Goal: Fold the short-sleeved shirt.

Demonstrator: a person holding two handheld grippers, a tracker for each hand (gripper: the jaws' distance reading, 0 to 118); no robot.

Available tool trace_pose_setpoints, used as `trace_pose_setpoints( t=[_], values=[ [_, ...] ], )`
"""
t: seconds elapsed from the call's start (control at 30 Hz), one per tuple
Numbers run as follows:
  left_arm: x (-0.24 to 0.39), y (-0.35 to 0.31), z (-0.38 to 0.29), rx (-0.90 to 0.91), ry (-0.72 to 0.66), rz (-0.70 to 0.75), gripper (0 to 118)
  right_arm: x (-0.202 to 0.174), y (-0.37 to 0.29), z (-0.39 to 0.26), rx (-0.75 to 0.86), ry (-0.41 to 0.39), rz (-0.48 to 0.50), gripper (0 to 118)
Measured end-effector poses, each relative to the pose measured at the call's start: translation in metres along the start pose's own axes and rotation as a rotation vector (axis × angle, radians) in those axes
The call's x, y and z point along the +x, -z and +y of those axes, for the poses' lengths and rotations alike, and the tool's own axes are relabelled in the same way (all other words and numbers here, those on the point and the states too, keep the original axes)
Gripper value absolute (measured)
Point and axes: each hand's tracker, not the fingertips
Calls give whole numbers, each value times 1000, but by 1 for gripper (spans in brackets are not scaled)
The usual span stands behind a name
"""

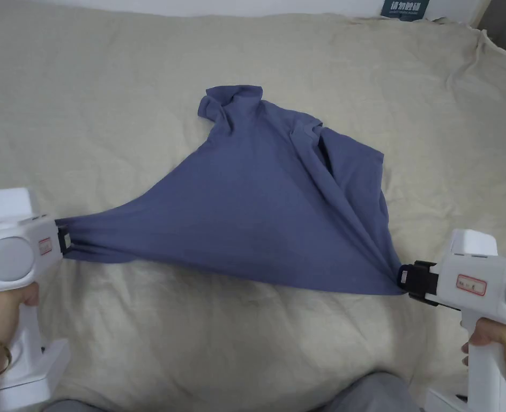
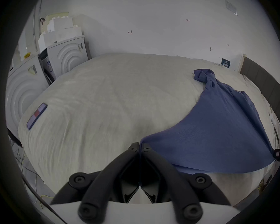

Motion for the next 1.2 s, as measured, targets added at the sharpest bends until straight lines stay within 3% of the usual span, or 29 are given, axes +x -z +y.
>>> trace_pose_setpoints(
  t=[0.3, 0.43, 0.5, 0.53, 0.6, 0.63, 0.67, 0.7, 0.73, 0.77, 0.9, 1.0, 1.2],
  values=[
    [-20, -13, -48, -72, -59, 21, 0, 11, -8, -32, -58, -16, 36, 7],
    [-15, -7, -59, -112, -53, 39, 0, 14, 8, -34, -118, 58, 38, 8],
    [-12, -7, -62, -117, -55, 39, 3, 14, 13, -33, -130, 61, 36, 21],
    [-12, -9, -63, -112, -60, 37, 12, 13, 12, -33, -126, 64, 28, 34],
    [-15, -13, -61, -95, -88, 29, 15, 23, 17, -30, -131, 44, 6, 38],
    [-17, -15, -58, -96, -97, 17, 24, 24, 15, -28, -128, 32, 2, 48],
    [-20, -18, -55, -98, -107, 17, 55, 25, 12, -26, -122, 23, -1, 71],
    [-24, -20, -51, -102, -118, 8, 82, 21, 4, -27, -112, 18, -11, 85],
    [-27, -20, -48, -111, -128, -8, 104, 21, 0, -24, -98, 7, -26, 94],
    [-29, -25, -44, -116, -132, -30, 117, 21, -5, -20, -55, -11, -48, 96],
    [-35, -50, -21, -4, -170, -87, 117, 11, -31, -4, 95, -96, -111, 96],
    [-31, -72, -1, 115, -180, -102, 117, -1, -57, 8, 244, -146, -94, 96],
    [4, -114, 8, 370, -3, -61, 117, -32, -94, 15, 528, -209, -98, 98]
  ],
)
